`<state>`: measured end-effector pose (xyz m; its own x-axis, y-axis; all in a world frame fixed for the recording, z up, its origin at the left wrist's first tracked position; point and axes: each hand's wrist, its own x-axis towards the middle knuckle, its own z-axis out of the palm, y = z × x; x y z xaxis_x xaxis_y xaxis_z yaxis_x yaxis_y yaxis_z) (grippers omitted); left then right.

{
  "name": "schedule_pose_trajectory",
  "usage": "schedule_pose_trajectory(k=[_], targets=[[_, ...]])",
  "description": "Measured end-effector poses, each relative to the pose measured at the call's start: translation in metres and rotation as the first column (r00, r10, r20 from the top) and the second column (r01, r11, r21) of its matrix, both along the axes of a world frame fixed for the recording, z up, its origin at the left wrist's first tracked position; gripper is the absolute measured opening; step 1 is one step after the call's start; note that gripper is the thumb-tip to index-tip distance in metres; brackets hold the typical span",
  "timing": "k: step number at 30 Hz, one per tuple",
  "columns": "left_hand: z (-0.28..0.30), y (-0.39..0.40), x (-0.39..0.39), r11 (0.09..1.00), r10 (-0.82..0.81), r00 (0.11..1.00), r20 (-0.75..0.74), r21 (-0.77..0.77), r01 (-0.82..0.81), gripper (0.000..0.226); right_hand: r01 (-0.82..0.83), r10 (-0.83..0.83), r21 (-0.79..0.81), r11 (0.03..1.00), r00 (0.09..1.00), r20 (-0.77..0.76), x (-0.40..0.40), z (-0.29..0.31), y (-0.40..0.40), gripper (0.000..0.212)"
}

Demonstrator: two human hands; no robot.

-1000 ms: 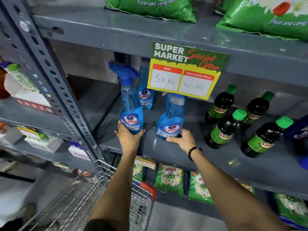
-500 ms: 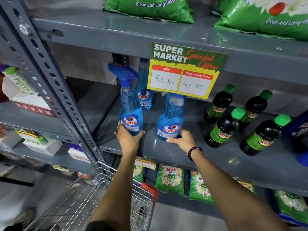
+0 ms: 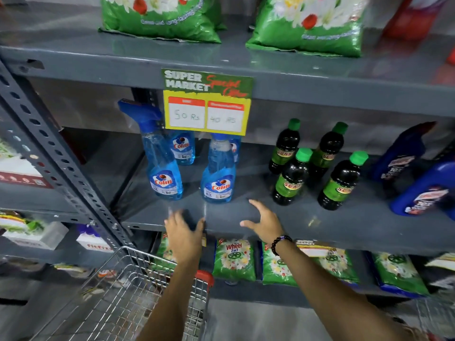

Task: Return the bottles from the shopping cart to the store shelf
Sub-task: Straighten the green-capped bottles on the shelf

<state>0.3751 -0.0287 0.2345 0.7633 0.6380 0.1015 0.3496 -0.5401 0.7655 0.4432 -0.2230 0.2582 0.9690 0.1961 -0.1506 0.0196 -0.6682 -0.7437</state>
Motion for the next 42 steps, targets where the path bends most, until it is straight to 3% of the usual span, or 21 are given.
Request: schedule_pose_trajectory(k=[4,7,11,15,18,23,31,37,42], targets=[[0.003,-0.063,-0.009,0.969,-0.223,0.975,-0.017,0.109,0.223,0.039,0.101,-0.095,-0.090,0.991,0.993,0.066,-0.026,-0.004,-0.056,0.059],[0.010,-0.103,0.006,0.938,-0.345,0.932,-0.113,0.002,0.347,0.057,0.316,-0.308,-0.066,0.947,0.946,0.106,-0.035,-0.003,-0.096,0.054],[0.022,-0.158,0.036,0.888,-0.449,0.890,-0.080,-0.155,0.434,0.079,0.521,-0.519,0.017,0.854,0.847,0.113,-0.025,0.004,-0.154,0.064],[0.025,-0.195,0.063,0.910,-0.353,0.935,-0.040,-0.248,0.332,0.094,0.507,-0.512,0.170,0.845,0.859,-0.016,0.005,0.014,-0.191,0.088],[0.023,-0.213,0.080,0.930,-0.245,0.970,-0.003,-0.284,0.234,0.090,0.456,-0.447,0.239,0.858,0.890,-0.093,0.031,0.020,-0.208,0.101],[0.020,-0.231,0.096,0.953,-0.105,0.994,0.013,-0.286,0.104,0.083,0.383,-0.368,0.294,0.876,0.924,-0.106,0.052,0.018,-0.216,0.075],[0.016,-0.238,0.101,0.957,-0.092,0.996,0.016,-0.276,0.093,0.065,0.420,-0.428,0.312,0.852,0.903,-0.045,0.056,0.012,-0.217,0.069],[0.016,-0.234,0.097,0.928,-0.061,0.998,-0.002,-0.367,0.056,0.064,0.424,-0.442,0.330,0.843,0.897,-0.022,0.053,0.012,-0.214,0.066],[0.016,-0.233,0.097,0.932,-0.100,0.995,0.008,-0.350,0.097,0.066,0.416,-0.434,0.333,0.846,0.900,-0.023,0.052,0.010,-0.215,0.066]])
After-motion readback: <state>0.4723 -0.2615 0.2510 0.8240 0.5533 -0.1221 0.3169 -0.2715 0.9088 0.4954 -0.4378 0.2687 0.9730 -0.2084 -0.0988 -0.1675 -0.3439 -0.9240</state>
